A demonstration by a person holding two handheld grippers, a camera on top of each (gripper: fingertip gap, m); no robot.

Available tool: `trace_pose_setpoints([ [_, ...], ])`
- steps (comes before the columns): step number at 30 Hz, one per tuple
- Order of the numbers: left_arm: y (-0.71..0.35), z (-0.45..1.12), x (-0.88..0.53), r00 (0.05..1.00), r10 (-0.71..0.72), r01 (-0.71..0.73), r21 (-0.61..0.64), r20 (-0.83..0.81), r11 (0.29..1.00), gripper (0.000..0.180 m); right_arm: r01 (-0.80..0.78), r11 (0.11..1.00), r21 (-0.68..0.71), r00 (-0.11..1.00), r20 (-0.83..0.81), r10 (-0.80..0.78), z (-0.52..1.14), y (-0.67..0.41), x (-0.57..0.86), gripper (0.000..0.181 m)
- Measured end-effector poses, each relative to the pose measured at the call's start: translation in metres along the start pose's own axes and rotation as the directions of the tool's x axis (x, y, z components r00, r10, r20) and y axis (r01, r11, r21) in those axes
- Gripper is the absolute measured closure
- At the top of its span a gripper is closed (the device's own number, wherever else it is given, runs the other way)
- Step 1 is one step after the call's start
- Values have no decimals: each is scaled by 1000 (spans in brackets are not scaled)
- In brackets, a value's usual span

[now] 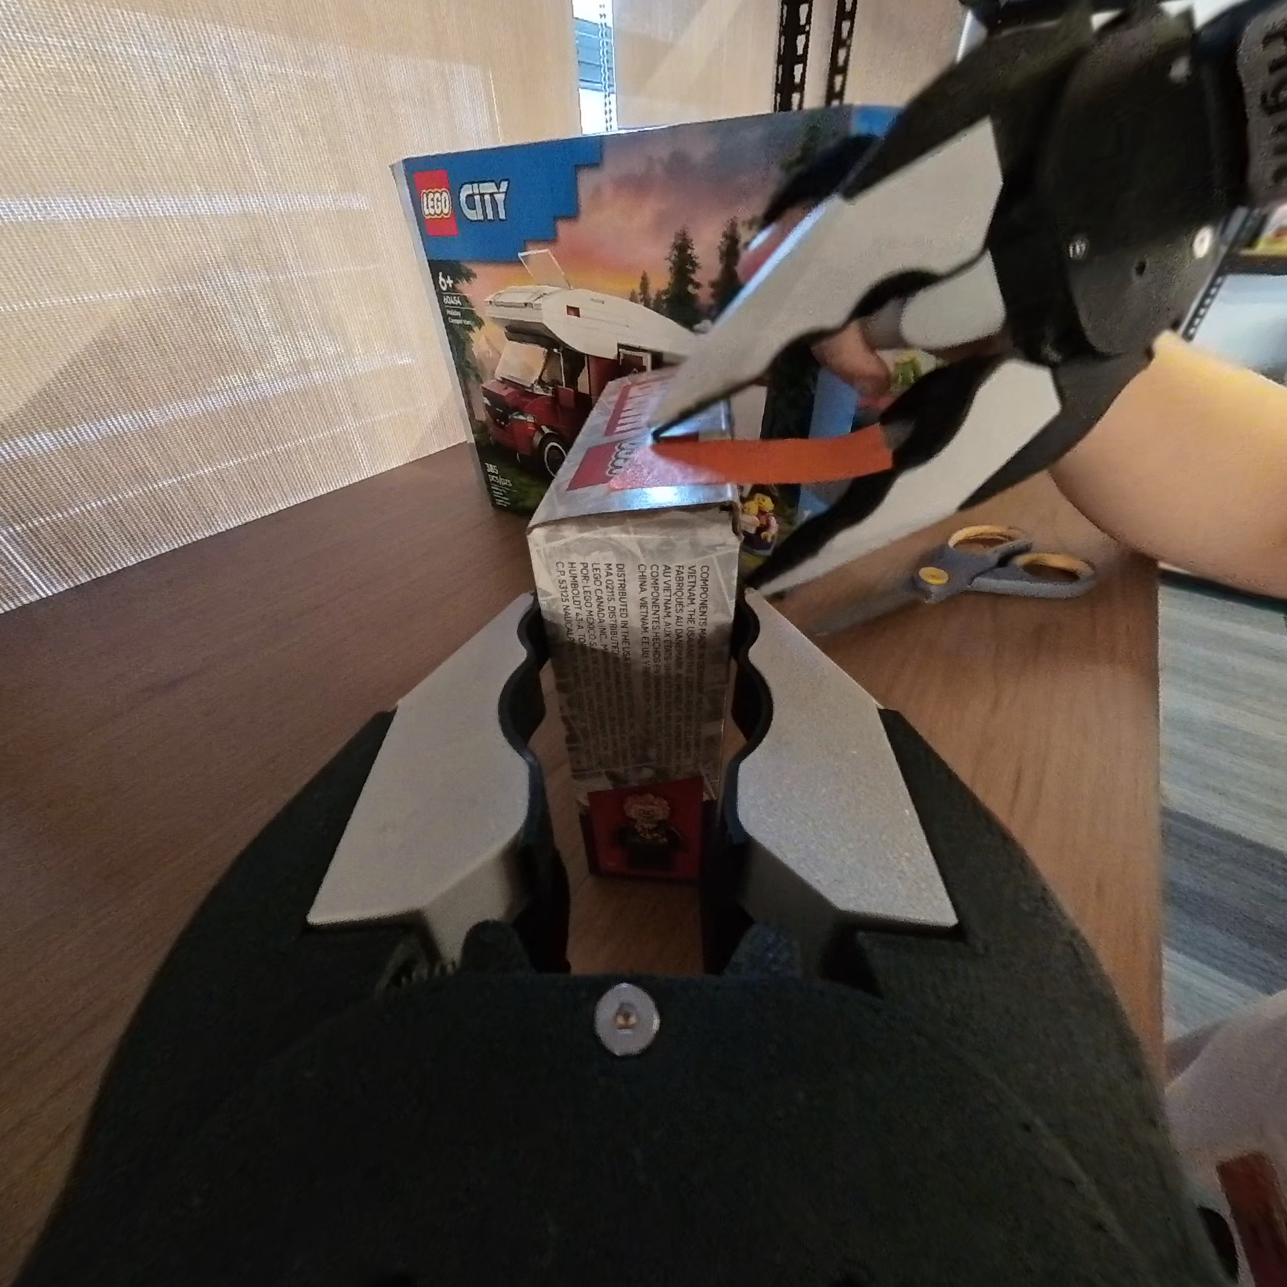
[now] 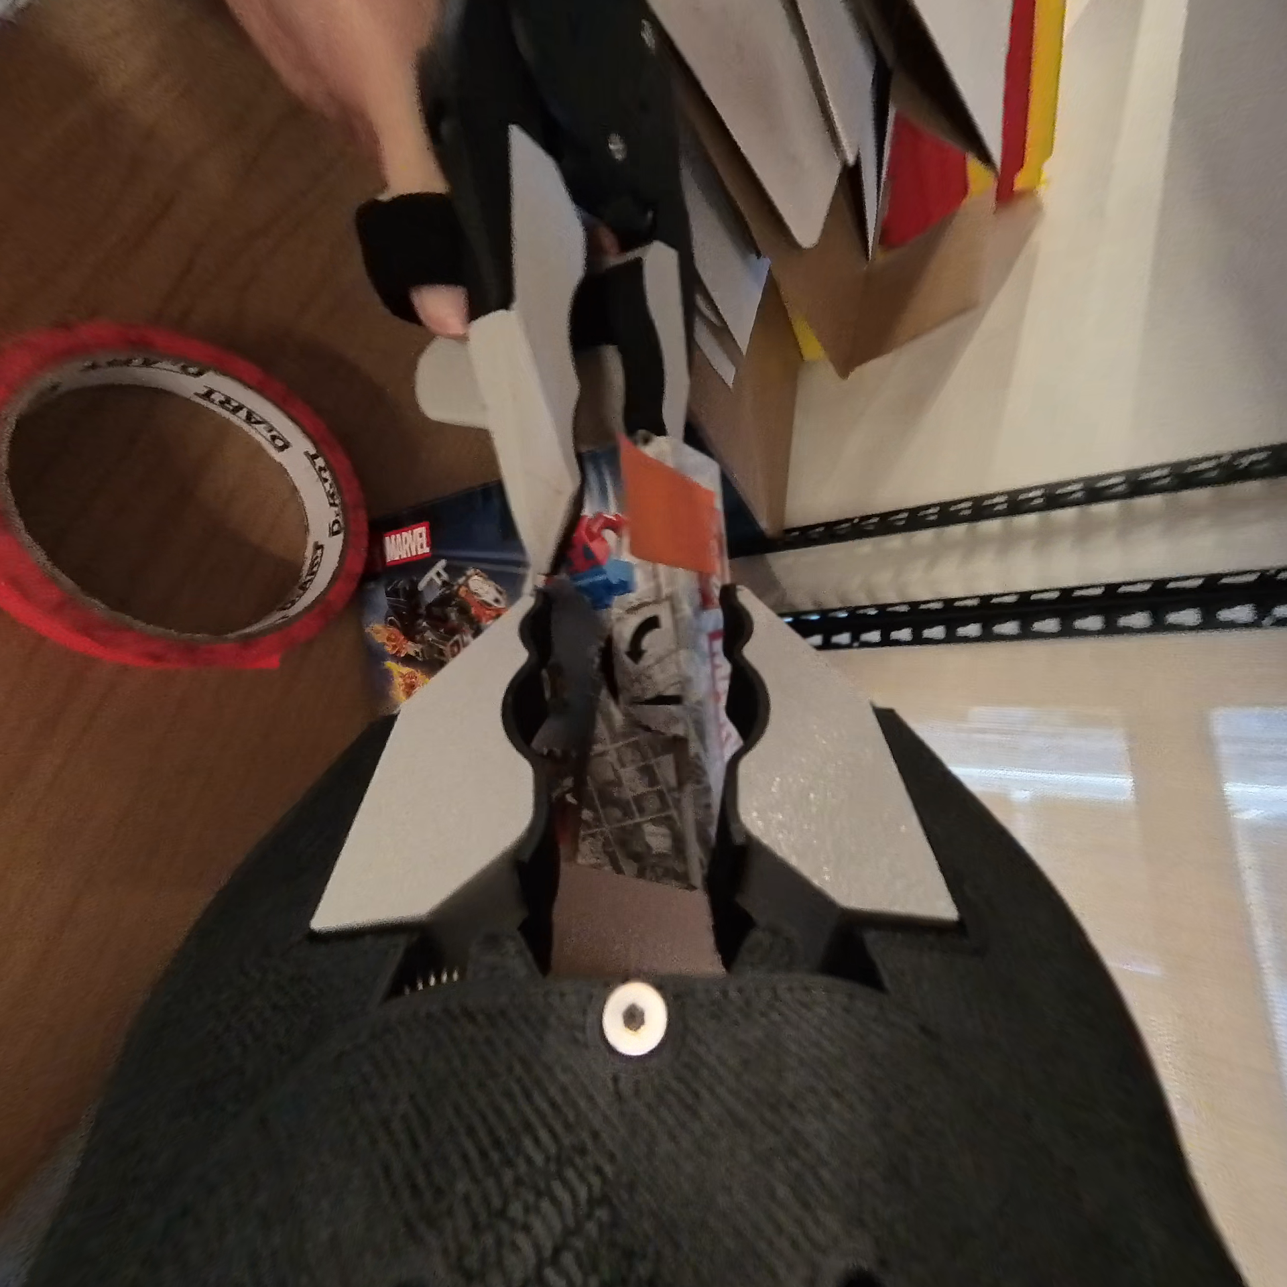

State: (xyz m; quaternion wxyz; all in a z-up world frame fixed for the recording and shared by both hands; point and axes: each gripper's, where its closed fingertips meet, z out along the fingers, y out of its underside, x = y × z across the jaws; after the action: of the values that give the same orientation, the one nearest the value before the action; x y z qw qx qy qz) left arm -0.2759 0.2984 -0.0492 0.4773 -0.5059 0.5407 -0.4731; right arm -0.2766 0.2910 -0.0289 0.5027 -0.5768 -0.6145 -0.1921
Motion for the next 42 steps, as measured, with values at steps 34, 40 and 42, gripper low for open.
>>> trace_pose_setpoints([
  [34,-9,-3,18,544,837,-707,-504,61,496,123,148,988,-42,974,-165,-153,13,9,-14,112],
  [40,-6,-3,26,654,755,-643,-486,54,592,111,137,990,-28,977,-162,-140,13,9,-15,112],
  [42,-8,-3,27,692,719,-614,-468,69,636,113,140,990,-27,976,-164,-143,12,8,-15,112],
])
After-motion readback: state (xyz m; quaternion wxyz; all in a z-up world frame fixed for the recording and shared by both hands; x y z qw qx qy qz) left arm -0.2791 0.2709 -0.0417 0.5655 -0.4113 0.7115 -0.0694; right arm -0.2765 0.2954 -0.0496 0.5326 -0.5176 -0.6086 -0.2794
